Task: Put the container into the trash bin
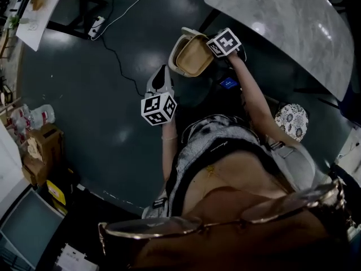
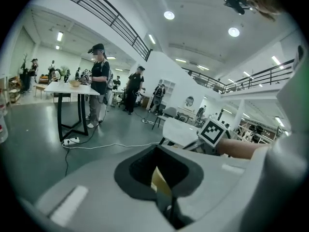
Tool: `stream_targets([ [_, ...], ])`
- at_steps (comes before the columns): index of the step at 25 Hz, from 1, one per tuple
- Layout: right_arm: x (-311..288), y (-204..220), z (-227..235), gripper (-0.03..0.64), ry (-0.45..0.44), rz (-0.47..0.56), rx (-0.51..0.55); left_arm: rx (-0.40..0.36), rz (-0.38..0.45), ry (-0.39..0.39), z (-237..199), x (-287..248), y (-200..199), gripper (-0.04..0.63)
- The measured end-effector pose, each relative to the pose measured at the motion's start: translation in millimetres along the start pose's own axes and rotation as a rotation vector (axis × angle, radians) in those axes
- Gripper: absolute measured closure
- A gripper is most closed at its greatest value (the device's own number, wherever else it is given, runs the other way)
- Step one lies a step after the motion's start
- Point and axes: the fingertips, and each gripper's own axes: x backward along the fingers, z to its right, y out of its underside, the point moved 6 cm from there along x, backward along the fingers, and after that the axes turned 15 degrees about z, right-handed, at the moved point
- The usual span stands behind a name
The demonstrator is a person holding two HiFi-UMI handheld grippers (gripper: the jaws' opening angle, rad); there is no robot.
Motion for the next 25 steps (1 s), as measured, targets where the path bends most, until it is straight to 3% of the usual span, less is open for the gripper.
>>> stream_targets([
  [7, -18.9, 28.2, -12.6, 0.586, 0.083, 0.002, -0.116, -0.009, -0.107, 0.087, -22.8, 10.4, 15.0, 0.595],
  [15, -55.5, 63.2, -10.0, 0.586, 0.118, -0.011, -0.174, -0.023, -0.135, 0.137, -44.3, 7.7, 30.0, 0.595],
  [20, -85.2, 77.5, -1.8, 0.586, 0.147, -0.008, -0.184, -0.012, -0.124, 0.12, -63.6, 6.4, 38.1, 0.595],
  [25, -100.3, 107.5, -0.6, 0.586, 0.156, -0.029, -0.229, 0.005, -0.162, 0.097, -53.8, 21.9, 55.9, 0.595],
])
